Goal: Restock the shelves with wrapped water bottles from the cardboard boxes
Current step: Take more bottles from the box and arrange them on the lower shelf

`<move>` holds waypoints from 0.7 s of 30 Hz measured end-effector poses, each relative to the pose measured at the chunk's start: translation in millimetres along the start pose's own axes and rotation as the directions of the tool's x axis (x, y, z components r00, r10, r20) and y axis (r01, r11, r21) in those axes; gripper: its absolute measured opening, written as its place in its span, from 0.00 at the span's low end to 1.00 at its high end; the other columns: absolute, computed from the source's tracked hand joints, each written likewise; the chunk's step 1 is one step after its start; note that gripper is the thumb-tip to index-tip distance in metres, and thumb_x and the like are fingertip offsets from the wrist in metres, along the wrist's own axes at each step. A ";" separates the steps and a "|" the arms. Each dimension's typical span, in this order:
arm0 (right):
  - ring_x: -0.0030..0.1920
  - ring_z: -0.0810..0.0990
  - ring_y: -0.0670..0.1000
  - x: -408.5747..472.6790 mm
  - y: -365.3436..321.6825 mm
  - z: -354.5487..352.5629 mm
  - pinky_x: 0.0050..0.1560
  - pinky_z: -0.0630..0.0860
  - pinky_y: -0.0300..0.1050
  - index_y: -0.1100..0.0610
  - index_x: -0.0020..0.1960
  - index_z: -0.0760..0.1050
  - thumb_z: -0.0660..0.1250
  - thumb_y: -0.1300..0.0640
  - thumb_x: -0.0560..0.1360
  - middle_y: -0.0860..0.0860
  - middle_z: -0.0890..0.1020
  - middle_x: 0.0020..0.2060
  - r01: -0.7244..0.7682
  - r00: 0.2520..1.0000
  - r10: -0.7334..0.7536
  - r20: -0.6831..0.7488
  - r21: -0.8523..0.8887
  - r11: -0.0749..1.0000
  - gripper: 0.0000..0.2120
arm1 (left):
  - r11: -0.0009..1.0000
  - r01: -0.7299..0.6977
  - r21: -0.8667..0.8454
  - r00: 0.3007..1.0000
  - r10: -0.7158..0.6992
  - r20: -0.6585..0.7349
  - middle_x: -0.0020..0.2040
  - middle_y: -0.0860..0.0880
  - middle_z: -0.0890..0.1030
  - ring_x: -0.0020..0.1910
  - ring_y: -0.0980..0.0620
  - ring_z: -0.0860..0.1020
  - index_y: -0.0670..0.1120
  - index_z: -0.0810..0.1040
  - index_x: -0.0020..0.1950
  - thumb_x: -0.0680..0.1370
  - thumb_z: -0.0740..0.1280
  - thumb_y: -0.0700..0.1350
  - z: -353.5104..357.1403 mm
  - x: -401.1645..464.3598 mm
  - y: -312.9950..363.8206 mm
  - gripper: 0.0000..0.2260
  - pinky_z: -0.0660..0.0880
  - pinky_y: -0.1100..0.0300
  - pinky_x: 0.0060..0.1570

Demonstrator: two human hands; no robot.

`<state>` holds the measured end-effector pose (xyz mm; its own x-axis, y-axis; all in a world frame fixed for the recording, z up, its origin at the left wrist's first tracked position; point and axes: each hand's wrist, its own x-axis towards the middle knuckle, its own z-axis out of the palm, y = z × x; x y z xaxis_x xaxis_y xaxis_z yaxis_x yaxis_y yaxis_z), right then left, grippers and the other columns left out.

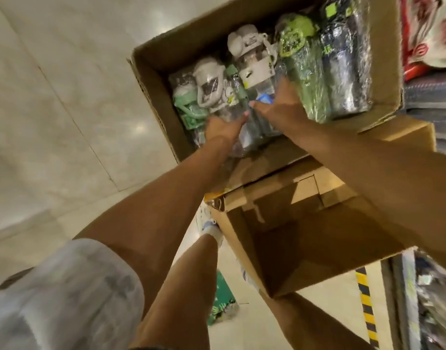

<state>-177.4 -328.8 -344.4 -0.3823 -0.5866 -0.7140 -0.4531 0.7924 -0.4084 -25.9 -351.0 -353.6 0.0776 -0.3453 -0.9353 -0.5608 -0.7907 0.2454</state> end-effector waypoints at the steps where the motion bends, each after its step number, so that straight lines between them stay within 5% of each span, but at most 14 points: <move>1: 0.72 0.71 0.59 6.6 0.9 3.8 0.69 0.71 0.48 0.59 0.81 0.59 0.77 0.44 0.74 0.58 0.72 0.72 0.000 1.000 0.000 -0.007 -0.015 1.000 0.45 | 0.998 0.020 -0.066 1.000 -0.021 -0.020 0.67 0.47 0.76 0.61 0.45 0.77 0.39 0.61 0.78 0.74 0.75 0.64 3.2 6.2 2.4 0.45 0.76 0.56 0.55; 3: 0.73 0.71 0.59 19.1 0.0 11.5 0.72 0.70 0.51 0.58 0.82 0.57 0.78 0.40 0.71 0.58 0.72 0.73 -0.018 0.999 0.017 -0.037 -0.016 1.000 0.50 | 0.986 0.044 -0.159 0.995 -0.057 -0.078 0.74 0.41 0.72 0.70 0.39 0.73 0.41 0.52 0.82 0.69 0.78 0.65 11.3 19.6 5.5 0.55 0.74 0.47 0.68; 5: 0.74 0.70 0.61 31.5 -2.3 18.9 0.73 0.70 0.57 0.57 0.82 0.56 0.78 0.35 0.68 0.58 0.70 0.74 -0.067 0.995 0.065 -0.069 -0.030 0.997 0.53 | 0.982 0.075 -0.171 0.993 -0.090 -0.082 0.75 0.37 0.70 0.72 0.34 0.72 0.42 0.45 0.82 0.66 0.79 0.66 21.6 34.7 4.2 0.61 0.73 0.41 0.69; 12: 0.75 0.67 0.61 45.4 -4.2 28.5 0.72 0.70 0.60 0.57 0.79 0.57 0.79 0.39 0.70 0.57 0.68 0.75 -0.119 0.986 0.110 -0.126 -0.066 0.991 0.49 | 0.996 -0.032 -0.086 0.973 0.011 -0.230 0.70 0.40 0.73 0.67 0.36 0.75 0.44 0.55 0.77 0.71 0.79 0.60 32.8 48.0 -7.2 0.46 0.74 0.41 0.67; 14: 0.71 0.73 0.59 44.2 -4.8 25.7 0.69 0.74 0.56 0.56 0.77 0.61 0.80 0.40 0.67 0.56 0.73 0.72 -0.130 0.984 0.131 -0.124 0.024 0.991 0.47 | 0.991 -0.051 -0.124 0.979 0.025 -0.203 0.68 0.42 0.74 0.65 0.39 0.76 0.44 0.54 0.78 0.71 0.78 0.58 29.3 43.4 -11.5 0.46 0.75 0.45 0.66; 18: 0.61 0.80 0.53 17.9 0.4 12.7 0.56 0.76 0.46 0.57 0.71 0.67 0.82 0.47 0.68 0.52 0.79 0.63 -0.128 0.981 0.159 -0.109 0.247 0.960 0.38 | 0.961 -0.069 -0.269 0.997 0.060 -0.040 0.54 0.50 0.77 0.48 0.51 0.80 0.45 0.60 0.75 0.76 0.76 0.52 8.8 12.3 -15.9 0.35 0.80 0.62 0.42; 21: 0.60 0.81 0.53 -24.6 3.4 -4.2 0.62 0.77 0.50 0.55 0.70 0.68 0.83 0.46 0.66 0.51 0.81 0.61 -0.144 0.980 0.189 -0.066 0.424 0.894 0.39 | 0.918 -0.029 -0.396 0.994 0.067 0.083 0.60 0.44 0.79 0.55 0.43 0.83 0.48 0.64 0.70 0.71 0.80 0.52 -8.8 -17.9 -24.9 0.35 0.82 0.41 0.57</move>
<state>-172.9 -312.4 -325.8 -0.5136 -0.4362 -0.7389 -0.0085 0.8637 -0.5039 -6.0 -329.6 -340.8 -0.0285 -0.3546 -0.9346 -0.1906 -0.9159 0.3533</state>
